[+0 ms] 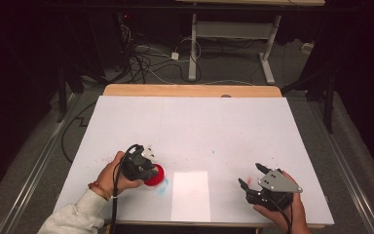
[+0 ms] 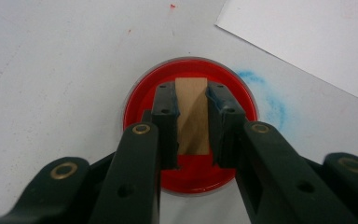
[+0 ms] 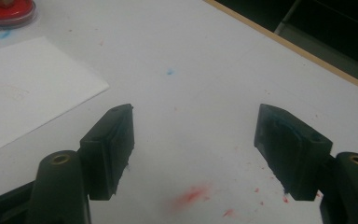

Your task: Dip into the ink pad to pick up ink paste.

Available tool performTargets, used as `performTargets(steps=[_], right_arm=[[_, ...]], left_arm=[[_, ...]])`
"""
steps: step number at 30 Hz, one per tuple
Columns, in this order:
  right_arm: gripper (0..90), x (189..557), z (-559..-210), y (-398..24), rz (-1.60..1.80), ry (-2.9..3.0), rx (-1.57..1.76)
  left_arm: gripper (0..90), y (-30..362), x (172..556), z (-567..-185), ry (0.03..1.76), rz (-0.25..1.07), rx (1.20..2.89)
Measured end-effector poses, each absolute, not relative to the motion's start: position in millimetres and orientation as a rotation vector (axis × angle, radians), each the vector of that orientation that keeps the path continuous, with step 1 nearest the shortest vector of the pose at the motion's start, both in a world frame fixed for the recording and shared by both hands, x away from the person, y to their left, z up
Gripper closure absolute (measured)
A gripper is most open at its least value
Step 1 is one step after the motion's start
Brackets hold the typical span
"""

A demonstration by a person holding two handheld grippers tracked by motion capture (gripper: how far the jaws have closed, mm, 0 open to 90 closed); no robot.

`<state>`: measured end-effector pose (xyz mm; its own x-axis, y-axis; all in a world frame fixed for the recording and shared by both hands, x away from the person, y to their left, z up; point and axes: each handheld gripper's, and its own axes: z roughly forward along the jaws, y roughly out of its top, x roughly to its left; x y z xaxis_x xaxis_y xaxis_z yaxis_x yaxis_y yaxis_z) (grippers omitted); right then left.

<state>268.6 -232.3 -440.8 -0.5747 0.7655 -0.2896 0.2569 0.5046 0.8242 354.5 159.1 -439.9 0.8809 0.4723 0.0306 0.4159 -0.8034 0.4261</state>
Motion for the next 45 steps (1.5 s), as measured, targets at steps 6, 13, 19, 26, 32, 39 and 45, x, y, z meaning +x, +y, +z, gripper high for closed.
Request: performTargets(steps=[6,13,19,26,32,39,45], right_arm=[[29.3,268,-441,-232,1.000,2.089,0.836],[29.3,267,-440,-230,1.003,2.087,0.824],[29.4,268,-440,-231,1.005,2.084,0.813],[29.4,267,-439,-231,1.010,2.077,0.811],[29.4,266,-439,-232,1.007,2.075,0.819],[29.4,266,-439,-232,1.003,2.080,0.818],[29.4,267,-439,-232,1.003,2.077,0.818]], left_arm=[[73.7,162,358,-443,0.685,0.146,2.608],[73.8,161,357,-444,0.698,0.149,2.608],[73.9,157,353,-444,0.676,0.208,2.635],[73.9,157,350,-444,0.685,0.220,2.628],[73.9,158,351,-445,0.688,0.208,2.617],[73.9,160,351,-445,0.689,0.205,2.605],[73.8,167,345,-420,0.681,0.246,2.554]])
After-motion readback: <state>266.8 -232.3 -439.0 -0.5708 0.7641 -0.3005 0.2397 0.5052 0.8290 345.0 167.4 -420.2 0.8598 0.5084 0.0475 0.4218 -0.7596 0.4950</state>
